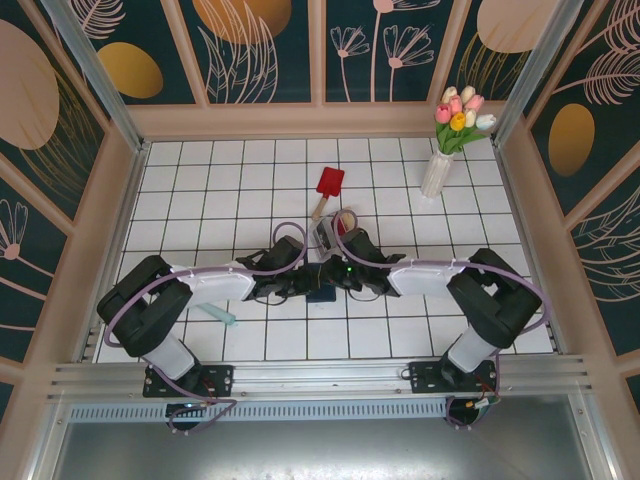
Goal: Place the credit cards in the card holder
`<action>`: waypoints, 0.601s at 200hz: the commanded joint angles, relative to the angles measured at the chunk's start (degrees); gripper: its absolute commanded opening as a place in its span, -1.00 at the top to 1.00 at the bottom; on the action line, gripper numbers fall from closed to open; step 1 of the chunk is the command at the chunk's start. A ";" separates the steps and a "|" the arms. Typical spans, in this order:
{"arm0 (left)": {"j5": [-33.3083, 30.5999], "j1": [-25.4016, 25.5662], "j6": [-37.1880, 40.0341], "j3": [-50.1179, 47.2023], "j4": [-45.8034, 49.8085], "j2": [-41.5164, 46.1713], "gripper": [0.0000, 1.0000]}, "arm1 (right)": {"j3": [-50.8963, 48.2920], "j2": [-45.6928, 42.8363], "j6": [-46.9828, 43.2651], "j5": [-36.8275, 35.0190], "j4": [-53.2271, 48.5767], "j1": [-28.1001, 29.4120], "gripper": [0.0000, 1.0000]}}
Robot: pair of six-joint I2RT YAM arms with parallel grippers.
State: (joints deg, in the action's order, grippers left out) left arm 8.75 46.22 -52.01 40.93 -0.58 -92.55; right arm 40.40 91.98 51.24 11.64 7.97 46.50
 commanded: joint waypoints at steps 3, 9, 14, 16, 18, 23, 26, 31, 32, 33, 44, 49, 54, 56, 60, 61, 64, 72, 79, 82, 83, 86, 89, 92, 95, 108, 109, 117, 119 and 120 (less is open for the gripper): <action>-0.93 0.55 -0.54 -0.87 -0.12 -0.79 0.36 | 1.81 -3.03 -1.28 -0.78 -2.30 0.03 0.40; -1.01 0.58 -0.54 -0.89 -0.12 -0.79 0.36 | 1.59 -4.51 -1.70 -0.59 -2.51 -0.22 0.37; -1.10 0.60 -0.51 -1.02 -0.07 -0.79 0.36 | 1.47 -5.71 -2.02 -0.55 -2.95 -0.47 0.35; -1.17 0.56 -0.50 -1.02 -0.04 -0.76 0.36 | 1.44 -6.17 -2.07 -0.60 -3.18 -0.58 0.34; -1.21 0.61 -0.51 -1.02 0.01 -0.74 0.36 | 1.30 -6.74 -2.17 -0.75 -3.36 -0.66 0.34; -1.30 0.61 -0.48 -1.10 0.13 -0.71 0.37 | 1.10 -8.02 -2.34 -1.25 -4.04 -0.98 0.31; -1.41 0.63 -0.48 -1.11 0.14 -0.70 0.37 | 0.90 -8.78 -2.36 -1.57 -4.48 -1.19 0.30; -1.52 0.63 -0.47 -1.16 0.22 -0.62 0.37 | 0.55 -9.89 -2.64 -2.06 -5.08 -1.63 0.29; -1.53 0.59 -0.51 -1.18 0.22 -0.61 0.37 | 0.46 -10.07 -2.68 -2.10 -5.16 -1.70 0.29; -1.54 0.61 -0.53 -1.15 0.22 -0.61 0.37 | 0.38 -10.24 -2.71 -2.17 -5.25 -1.78 0.28; -1.79 0.61 -0.54 -1.18 0.40 -0.63 0.38 | -0.59 -12.08 -3.35 -2.54 -6.55 -3.05 0.27; -1.81 0.63 -0.50 -1.28 0.45 -0.72 0.38 | -1.03 -12.52 -3.47 -2.79 -7.13 -3.73 0.28; -1.74 0.63 -0.50 -1.15 0.40 -0.70 0.37 | -1.53 -12.85 -3.69 -2.99 -7.83 -4.39 0.30; -1.73 0.63 -0.54 -1.14 0.40 -0.70 0.37 | -1.77 -12.94 -3.76 -3.08 -8.04 -4.71 0.31; -1.66 0.62 -0.46 -1.14 0.48 -0.65 0.37 | -2.10 -13.04 -3.83 -3.19 -8.40 -5.17 0.33; -1.69 0.62 -0.46 -1.17 0.49 -0.68 0.37 | -2.22 -13.05 -3.85 -3.20 -8.40 -5.27 0.34; -1.72 0.55 -0.45 -1.19 0.49 -0.72 0.37 | -2.52 -13.08 -3.94 -3.16 -8.63 -5.66 0.38; -1.61 0.63 -0.22 -1.11 0.50 -0.68 0.38 | -3.24 -12.98 -4.42 -2.63 -8.83 -6.53 0.46; -1.55 0.63 -0.05 -1.02 0.62 -0.70 0.37 | -3.58 -12.55 -4.74 -1.40 -8.65 -7.06 0.50; -1.55 0.57 0.04 -0.96 0.58 -0.70 0.37 | -3.73 -12.31 -4.95 -0.79 -8.44 -7.23 0.52; -1.55 0.60 0.05 -0.95 0.63 -0.70 0.37 | -3.74 -12.16 -4.98 -0.59 -8.33 -7.26 0.53; -1.55 0.63 0.13 -0.94 0.67 -0.74 0.37 | -3.75 -11.84 -5.22 -0.01 -8.18 -7.37 0.56; -1.55 0.63 0.15 -0.86 0.79 -0.78 0.37 | -3.71 -11.51 -5.32 0.45 -8.15 -7.39 0.59; -1.49 0.62 0.31 -0.84 0.89 -0.79 0.37 | -3.63 -11.20 -5.44 0.83 -8.14 -7.41 0.61; -1.54 0.63 0.44 -0.73 0.93 -0.83 0.37 | -3.52 -10.87 -5.60 1.22 -8.08 -7.39 0.63; -1.61 0.63 0.72 -0.34 1.54 -0.96 0.36 | -3.60 -9.68 -5.95 3.76 -6.61 -7.35 0.69; -1.62 0.58 0.79 -0.33 1.63 -0.96 0.36 | -3.59 -9.57 -5.96 3.97 -6.50 -7.37 0.69; -1.68 0.62 0.88 -0.19 1.79 -1.05 0.36 | -3.58 -8.78 -6.11 5.41 -5.27 -7.35 0.72; -1.71 0.63 0.88 -0.18 1.85 -1.12 0.36 | -3.58 -8.52 -6.08 5.72 -4.99 -7.31 0.72; -1.72 0.58 0.91 -0.16 1.83 -1.08 0.36 | -3.53 -8.41 -6.07 5.87 -4.85 -7.31 0.73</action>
State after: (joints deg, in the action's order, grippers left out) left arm 8.32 46.44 -52.16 40.82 -0.89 -92.58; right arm 37.43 81.56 46.74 12.40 1.74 39.13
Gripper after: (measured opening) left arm 0.320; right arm 0.152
